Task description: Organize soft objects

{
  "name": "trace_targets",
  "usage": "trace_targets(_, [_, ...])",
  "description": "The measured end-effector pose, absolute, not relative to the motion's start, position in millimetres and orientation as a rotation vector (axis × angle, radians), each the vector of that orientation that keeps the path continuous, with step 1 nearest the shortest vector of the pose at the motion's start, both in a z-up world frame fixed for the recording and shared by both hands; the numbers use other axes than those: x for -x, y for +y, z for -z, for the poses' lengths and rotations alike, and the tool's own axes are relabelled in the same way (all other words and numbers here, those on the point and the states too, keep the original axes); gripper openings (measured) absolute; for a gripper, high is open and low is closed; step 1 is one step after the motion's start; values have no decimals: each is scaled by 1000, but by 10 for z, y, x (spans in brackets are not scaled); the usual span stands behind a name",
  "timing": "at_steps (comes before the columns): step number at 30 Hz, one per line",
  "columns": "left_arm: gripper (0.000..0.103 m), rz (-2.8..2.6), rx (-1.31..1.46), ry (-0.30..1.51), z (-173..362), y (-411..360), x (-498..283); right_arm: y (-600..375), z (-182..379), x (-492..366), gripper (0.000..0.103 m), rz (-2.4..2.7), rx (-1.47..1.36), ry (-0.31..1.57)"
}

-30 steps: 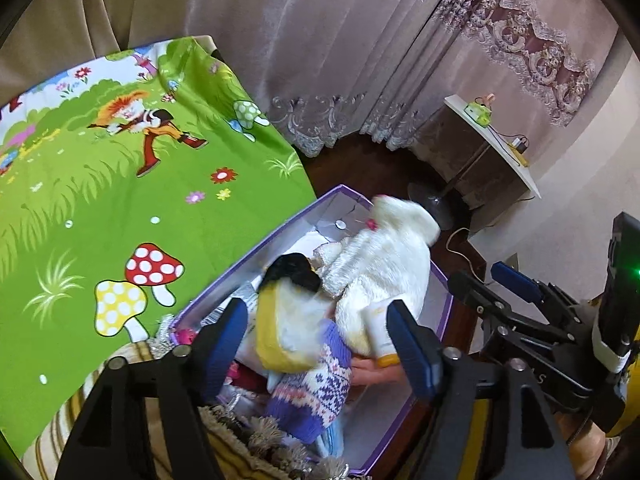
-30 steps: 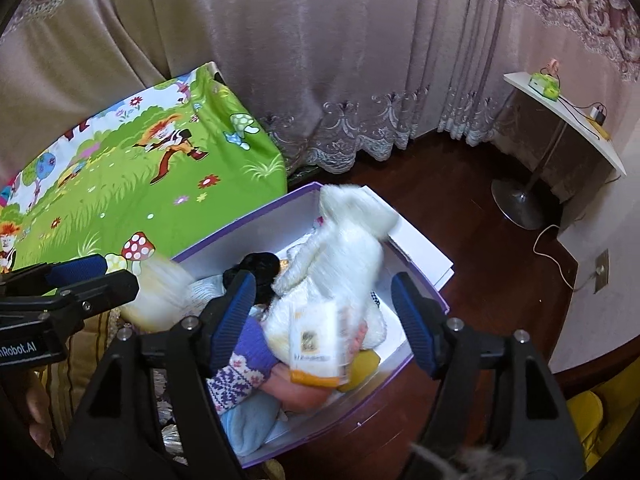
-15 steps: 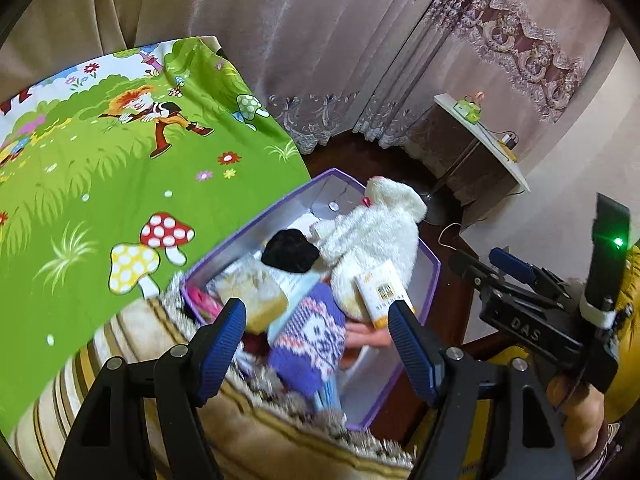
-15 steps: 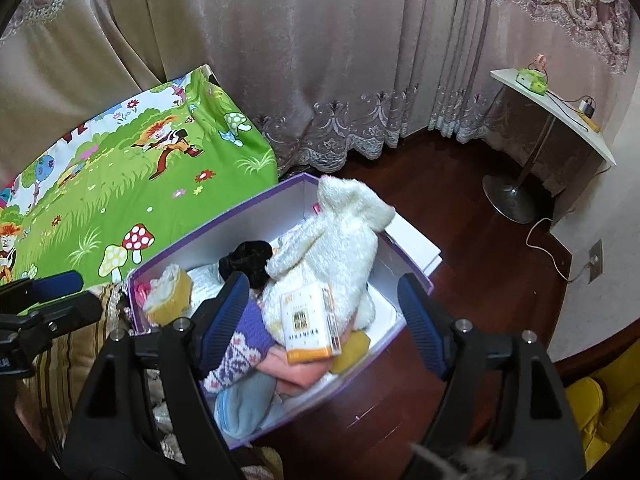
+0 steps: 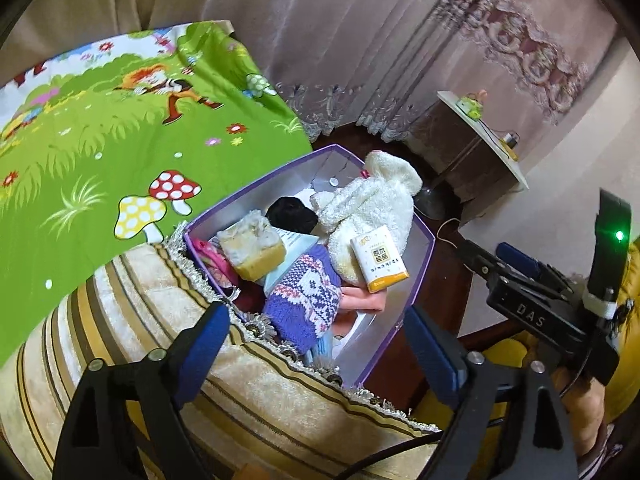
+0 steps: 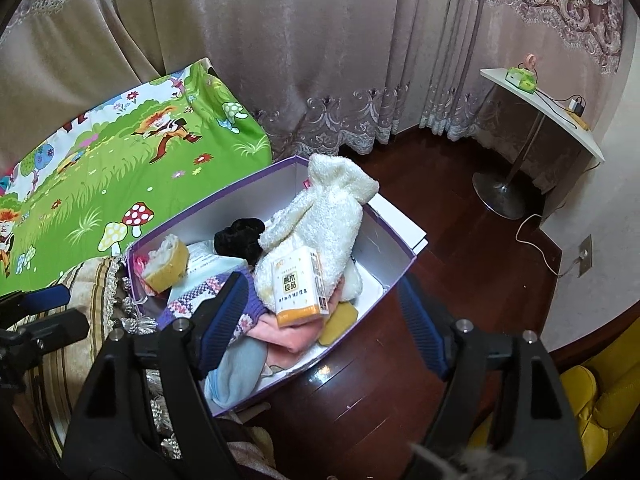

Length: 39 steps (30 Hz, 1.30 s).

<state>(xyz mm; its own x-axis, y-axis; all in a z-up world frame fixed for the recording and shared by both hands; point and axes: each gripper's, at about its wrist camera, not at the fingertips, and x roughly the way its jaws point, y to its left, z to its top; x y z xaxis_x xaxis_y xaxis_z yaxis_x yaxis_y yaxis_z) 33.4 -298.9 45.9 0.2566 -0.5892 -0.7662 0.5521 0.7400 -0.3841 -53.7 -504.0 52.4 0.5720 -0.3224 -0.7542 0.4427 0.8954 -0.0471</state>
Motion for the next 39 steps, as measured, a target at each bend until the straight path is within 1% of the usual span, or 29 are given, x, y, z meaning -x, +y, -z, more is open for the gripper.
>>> trace_targets(1, [99, 785, 40, 1050, -474, -2994, -322, -5042, -522, 536, 80, 449, -154, 852])
trace_targets(2, [102, 798, 45, 1039, -495, -2995, -309, -5039, -524, 536, 80, 448, -154, 851])
trace_targets(9, [102, 828, 83, 1038, -494, -2976, -337, -5030, -514, 524, 80, 445, -153, 855])
trace_targets(15, [102, 813, 44, 1026, -509, -3001, -311, -5037, -501, 523, 80, 444, -155, 857])
trace_targets(39, [102, 804, 43, 1054, -466, -3014, -324, -5036, -484, 537, 80, 442, -159, 863])
